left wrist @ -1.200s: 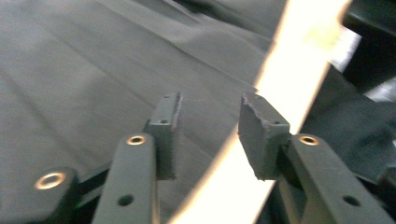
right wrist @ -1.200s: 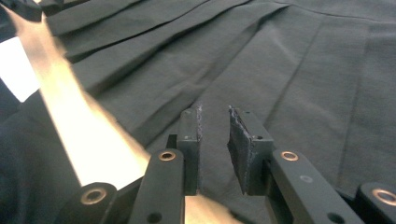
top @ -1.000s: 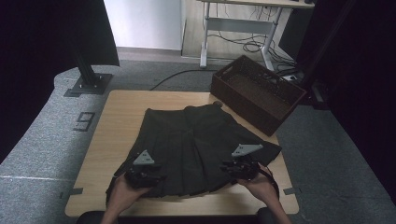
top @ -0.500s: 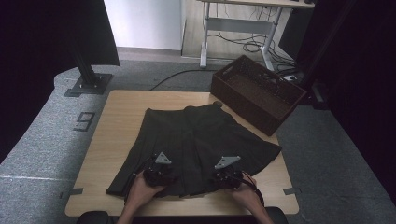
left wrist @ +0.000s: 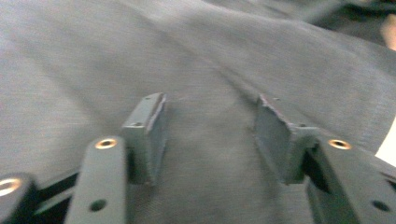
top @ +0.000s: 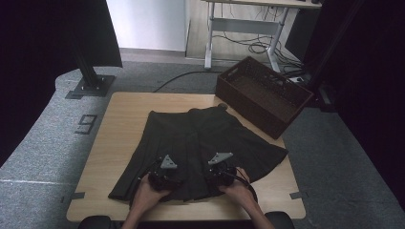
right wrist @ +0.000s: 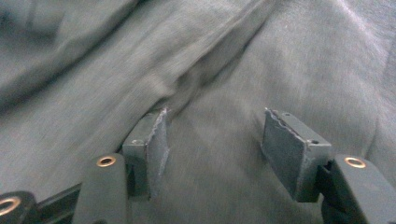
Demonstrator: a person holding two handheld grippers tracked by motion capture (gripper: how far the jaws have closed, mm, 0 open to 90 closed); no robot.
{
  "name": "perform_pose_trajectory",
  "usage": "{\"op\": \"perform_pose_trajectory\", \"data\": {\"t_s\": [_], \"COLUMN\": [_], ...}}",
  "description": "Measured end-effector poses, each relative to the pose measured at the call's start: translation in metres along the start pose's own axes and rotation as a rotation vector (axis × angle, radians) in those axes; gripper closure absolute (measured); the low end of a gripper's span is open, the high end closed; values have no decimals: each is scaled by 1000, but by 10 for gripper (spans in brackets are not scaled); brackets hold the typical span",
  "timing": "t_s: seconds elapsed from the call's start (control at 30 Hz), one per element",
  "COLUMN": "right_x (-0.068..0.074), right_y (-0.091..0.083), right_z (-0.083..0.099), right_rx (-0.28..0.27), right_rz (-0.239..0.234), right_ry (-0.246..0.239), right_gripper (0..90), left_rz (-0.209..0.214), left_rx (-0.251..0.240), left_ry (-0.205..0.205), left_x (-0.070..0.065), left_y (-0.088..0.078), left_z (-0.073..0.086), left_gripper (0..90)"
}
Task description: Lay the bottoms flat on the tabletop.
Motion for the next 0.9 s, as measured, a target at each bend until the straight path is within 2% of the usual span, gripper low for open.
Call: {"op": "perform_pose_trajectory", "data": {"t_s": [0.03,0.1,0.13,0.17,0.2,0.3,0.33,0.4,0.43,0.5,0.53,0.63,0.7,0.8,0.9], "right_x": [1,0,-3,-7,-16,-34,-36,-36,-36,-37,-38,-41,-45,-53,-64], "right_y": [-5,-19,-27,-32,-38,-42,-41,-35,-33,-33,-34,-35,-38,-44,-50], "right_z": [1,2,4,6,10,27,33,42,47,49,50,52,55,61,67], "right_rx": [-5,-58,-78,-88,-100,-108,-102,-74,-85,-98,-96,-95,-99,-98,-98], "right_rz": [3,7,21,38,74,118,127,152,171,164,160,157,157,170,188], "right_ry": [-2,15,28,36,60,170,181,167,159,190,190,186,194,211,231], "right_gripper": [403,401,400,400,400,389,378,338,318,305,306,306,307,306,305], "left_rz": [-20,-67,-92,-135,-164,-190,-199,-207,-203,-199,-193,-209,-212,-198,-166], "left_rx": [-8,-22,-19,-2,9,35,51,75,80,86,77,66,61,64,68], "left_ry": [-21,-52,-56,-67,-81,-114,-114,-112,-112,-105,-106,-143,-151,-143,-109], "left_x": [10,32,41,57,69,94,100,107,108,105,103,95,88,72,56], "left_y": [-5,-13,-15,-17,-19,-20,-20,-17,-16,-12,-11,-10,-10,-11,-10], "left_z": [-2,-3,-2,2,6,22,27,37,39,43,43,43,43,43,42], "left_gripper": [375,371,369,366,364,359,354,327,321,317,311,310,311,308,286]}}
Point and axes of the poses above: each handheld gripper's, and its own axes: y roughly forward along the jaws, z roughly out of its underside, x roughly to its left, the point moved 5 cm from there along y, roughly forward along the jaws, and after that the axes turned 8 degrees about -z, right-handed, at the moved point
